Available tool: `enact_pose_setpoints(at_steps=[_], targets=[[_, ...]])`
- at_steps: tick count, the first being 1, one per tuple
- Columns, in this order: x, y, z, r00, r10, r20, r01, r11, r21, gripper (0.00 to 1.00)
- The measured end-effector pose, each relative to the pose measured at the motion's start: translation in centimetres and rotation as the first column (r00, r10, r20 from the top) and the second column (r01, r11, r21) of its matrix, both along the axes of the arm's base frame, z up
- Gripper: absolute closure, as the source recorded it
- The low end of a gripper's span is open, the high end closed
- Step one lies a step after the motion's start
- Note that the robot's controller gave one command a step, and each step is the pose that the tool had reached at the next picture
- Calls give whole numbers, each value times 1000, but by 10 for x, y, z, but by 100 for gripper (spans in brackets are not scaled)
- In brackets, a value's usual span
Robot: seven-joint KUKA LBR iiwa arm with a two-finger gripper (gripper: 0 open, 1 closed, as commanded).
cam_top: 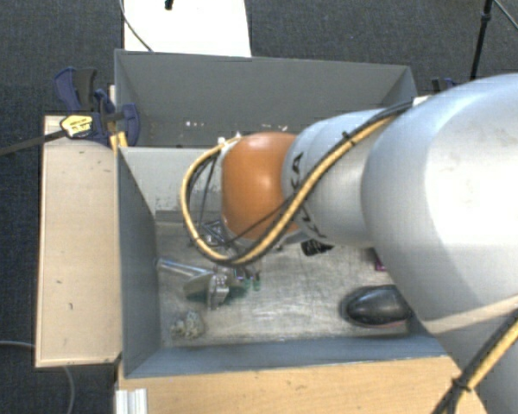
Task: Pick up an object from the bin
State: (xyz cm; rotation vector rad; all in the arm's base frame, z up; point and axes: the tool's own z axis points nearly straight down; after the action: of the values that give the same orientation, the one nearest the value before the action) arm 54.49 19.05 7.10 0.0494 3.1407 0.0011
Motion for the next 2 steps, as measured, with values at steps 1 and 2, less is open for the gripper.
enact_pose_setpoints(at_steps=[1,2], targets=[[1,0,2,1000,-4,3,4,1000,1,0],[3,-1,3,1000,-9,7,9,1000,1,100]])
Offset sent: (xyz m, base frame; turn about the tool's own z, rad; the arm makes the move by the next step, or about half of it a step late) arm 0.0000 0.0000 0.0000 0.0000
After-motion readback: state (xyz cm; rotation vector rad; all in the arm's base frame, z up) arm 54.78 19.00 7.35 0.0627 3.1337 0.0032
